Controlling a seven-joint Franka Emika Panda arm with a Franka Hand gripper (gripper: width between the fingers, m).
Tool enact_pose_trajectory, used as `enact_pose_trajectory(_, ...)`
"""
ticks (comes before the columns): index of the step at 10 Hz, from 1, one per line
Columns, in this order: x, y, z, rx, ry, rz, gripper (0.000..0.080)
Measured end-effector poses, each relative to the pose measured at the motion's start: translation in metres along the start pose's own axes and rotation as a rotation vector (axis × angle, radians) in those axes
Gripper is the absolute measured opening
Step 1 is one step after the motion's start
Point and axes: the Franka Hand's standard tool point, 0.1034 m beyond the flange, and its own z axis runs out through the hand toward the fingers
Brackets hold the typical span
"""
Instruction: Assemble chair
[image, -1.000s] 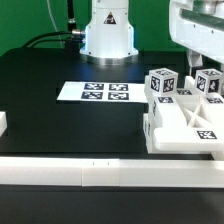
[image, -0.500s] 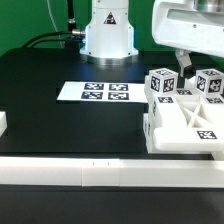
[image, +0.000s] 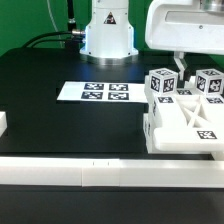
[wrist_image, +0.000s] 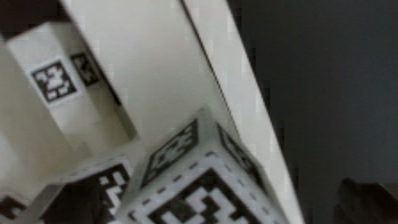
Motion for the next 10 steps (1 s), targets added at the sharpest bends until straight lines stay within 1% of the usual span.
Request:
enact_pose_trajectory(3, -0.0002, 0.0029, 0.0011, -0.008, -0.002, -0.264, 0.0648)
enact_pose_trajectory(5, -0.0020, 0.0029, 0.0026, -0.005, 0.018, -0.325, 0.0636)
enact_pose_trajectory(6, -0.0015, 0.0035, 0.0031, -0.006, 0.018, -0.321, 0.0431)
enact_pose_trajectory(7, -0.0013, 0.0039, 0.0032, -0.006, 0.018, -0.321, 0.0431)
enact_pose_trajectory(8, -0.0012, 0.0042, 0.0032, -0.006, 0.018, -0.307, 0.0281)
enact_pose_trajectory(10, -0.0010, 0.0046, 0.0031, -0.006, 0.018, -0.280, 0.0282)
